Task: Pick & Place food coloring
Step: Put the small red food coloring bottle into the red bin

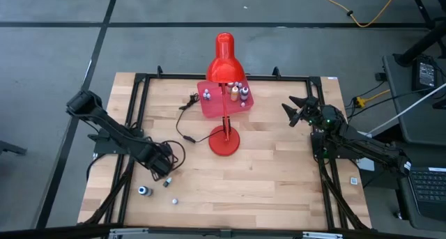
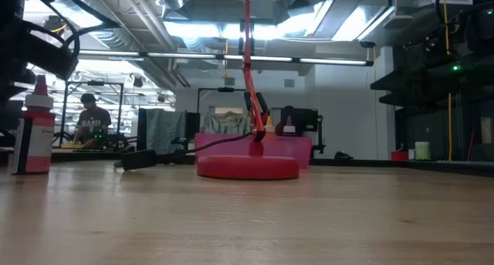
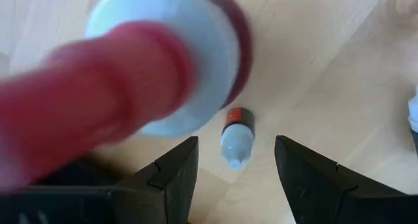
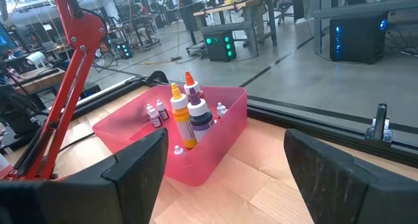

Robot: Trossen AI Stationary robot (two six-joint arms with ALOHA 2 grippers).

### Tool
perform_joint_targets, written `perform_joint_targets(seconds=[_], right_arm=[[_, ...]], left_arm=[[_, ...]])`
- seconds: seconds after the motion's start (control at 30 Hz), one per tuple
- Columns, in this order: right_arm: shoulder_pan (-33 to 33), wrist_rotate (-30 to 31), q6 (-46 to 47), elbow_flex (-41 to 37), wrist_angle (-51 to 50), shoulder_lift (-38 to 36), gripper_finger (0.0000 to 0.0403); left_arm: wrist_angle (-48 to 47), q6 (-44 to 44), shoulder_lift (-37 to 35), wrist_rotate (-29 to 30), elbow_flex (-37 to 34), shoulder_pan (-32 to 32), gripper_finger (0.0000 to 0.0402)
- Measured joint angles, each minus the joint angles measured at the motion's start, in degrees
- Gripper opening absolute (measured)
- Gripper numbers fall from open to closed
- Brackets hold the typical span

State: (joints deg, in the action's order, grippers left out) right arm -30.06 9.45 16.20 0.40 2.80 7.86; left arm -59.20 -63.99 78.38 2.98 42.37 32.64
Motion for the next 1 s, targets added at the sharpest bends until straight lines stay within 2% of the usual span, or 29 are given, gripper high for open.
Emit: perform_joint_targets(seconds=[1.0], right_arm=[[0.0,0.0,-0.1,0.0,0.0,0.0,0.0306]], left_arm=[[1.7,0.7,3.2,0.1,0.0,0.4,0.0196]])
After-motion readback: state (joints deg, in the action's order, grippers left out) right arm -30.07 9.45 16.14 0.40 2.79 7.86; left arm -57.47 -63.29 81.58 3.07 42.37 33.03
